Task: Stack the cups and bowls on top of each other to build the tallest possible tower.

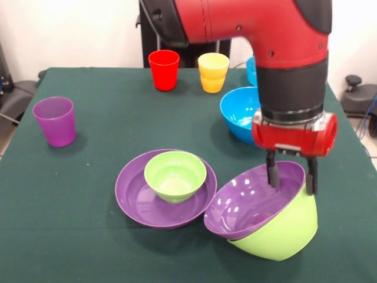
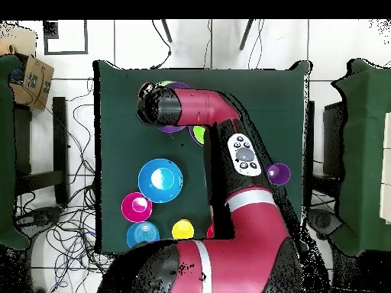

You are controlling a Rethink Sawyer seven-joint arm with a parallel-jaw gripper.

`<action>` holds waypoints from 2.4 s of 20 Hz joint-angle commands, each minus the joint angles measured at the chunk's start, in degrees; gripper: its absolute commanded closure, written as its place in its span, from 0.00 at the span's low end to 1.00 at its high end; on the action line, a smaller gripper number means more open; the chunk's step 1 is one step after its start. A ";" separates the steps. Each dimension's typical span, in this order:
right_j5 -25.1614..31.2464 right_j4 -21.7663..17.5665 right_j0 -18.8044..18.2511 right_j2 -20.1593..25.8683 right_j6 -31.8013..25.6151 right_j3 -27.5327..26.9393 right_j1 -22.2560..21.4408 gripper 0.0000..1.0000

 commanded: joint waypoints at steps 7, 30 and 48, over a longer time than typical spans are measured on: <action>0.32 -4.85 -1.87 4.11 -8.61 -1.79 3.40 0.00; -2.01 -6.64 2.36 2.26 -4.46 -3.43 6.15 0.00; -1.27 -2.74 3.40 1.88 -1.14 -4.97 6.59 1.00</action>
